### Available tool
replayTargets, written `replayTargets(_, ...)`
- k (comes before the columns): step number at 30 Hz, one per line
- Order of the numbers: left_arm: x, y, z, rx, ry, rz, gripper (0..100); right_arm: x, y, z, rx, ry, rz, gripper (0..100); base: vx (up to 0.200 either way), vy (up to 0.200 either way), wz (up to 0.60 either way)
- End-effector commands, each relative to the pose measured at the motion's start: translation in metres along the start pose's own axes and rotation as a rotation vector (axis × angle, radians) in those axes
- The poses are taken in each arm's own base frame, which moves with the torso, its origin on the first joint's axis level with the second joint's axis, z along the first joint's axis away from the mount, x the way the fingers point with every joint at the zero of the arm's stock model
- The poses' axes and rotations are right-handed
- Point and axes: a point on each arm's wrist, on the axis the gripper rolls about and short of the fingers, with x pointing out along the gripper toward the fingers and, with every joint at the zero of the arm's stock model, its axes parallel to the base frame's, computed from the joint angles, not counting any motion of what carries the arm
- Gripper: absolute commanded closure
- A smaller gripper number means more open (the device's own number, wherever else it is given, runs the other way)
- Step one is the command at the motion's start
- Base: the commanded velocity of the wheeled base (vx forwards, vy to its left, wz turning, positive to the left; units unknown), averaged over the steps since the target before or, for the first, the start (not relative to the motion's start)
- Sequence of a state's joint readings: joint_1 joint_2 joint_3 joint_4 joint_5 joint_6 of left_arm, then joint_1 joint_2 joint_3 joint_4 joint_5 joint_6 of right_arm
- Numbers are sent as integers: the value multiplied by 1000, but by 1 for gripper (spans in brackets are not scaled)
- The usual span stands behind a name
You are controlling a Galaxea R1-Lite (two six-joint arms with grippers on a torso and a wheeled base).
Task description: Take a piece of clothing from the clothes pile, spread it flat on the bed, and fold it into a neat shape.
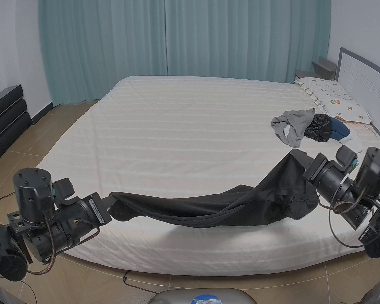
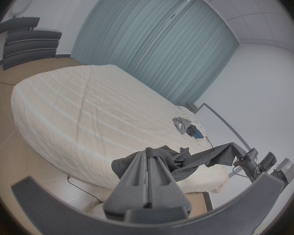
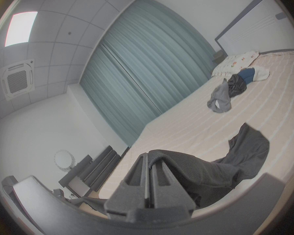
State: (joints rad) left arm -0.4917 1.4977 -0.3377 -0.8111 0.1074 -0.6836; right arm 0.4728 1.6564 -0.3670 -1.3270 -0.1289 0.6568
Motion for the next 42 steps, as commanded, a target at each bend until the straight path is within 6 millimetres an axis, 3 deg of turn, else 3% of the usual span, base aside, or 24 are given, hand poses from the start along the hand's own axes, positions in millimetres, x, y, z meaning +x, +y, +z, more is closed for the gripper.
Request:
replayTargets(1, -40, -15, 22, 49, -109, -80, 100, -46, 21, 40, 16, -160, 74, 100, 0, 0, 0)
replayTargets(7, -53, -32, 49, 73, -181, -73, 100, -62, 45, 81, 18, -276, 130, 100, 0, 0, 0)
replayTargets(10, -57, -46, 67, 74, -200, -79, 100, -69, 64, 111, 18, -309, 154, 100, 0, 0, 0)
replayTargets(11, -57, -47, 68, 73, -203, -79, 100, -70, 65, 113, 17, -311, 153, 100, 0, 0, 0)
replayTargets(12, -58, -51, 80, 65, -238, -81, 100, -69, 73, 128, 16, -337, 163, 100, 0, 0, 0)
replayTargets(16, -48, -56, 96, 54, -264, -60, 100, -56, 77, 141, 5, -339, 147, 100, 0, 0, 0)
replayTargets(17, -39, -55, 99, 53, -260, -40, 100, -42, 71, 140, -2, -314, 115, 100, 0, 0, 0)
replayTargets(18, -39, -55, 99, 53, -260, -40, 100, -42, 71, 140, -2, -314, 115, 100, 0, 0, 0)
replayTargets(20, -18, -52, 102, 53, -237, -3, 100, -12, 55, 135, -12, -276, 52, 100, 0, 0, 0)
replayTargets(22, -11, -52, 103, 52, -230, 7, 100, -3, 51, 134, -12, -269, 37, 100, 0, 0, 0)
replayTargets(24, 15, -51, 110, 41, -221, 36, 100, 29, 38, 125, -15, -235, -9, 100, 200, 0, 0)
replayTargets(31, 71, -45, 121, 32, -210, 82, 100, 95, 21, 111, -16, -234, -27, 100, 200, 0, 0)
replayTargets(42, 149, -35, 132, 35, -215, 119, 100, 163, -10, 109, -32, -285, -51, 100, 200, 0, 0)
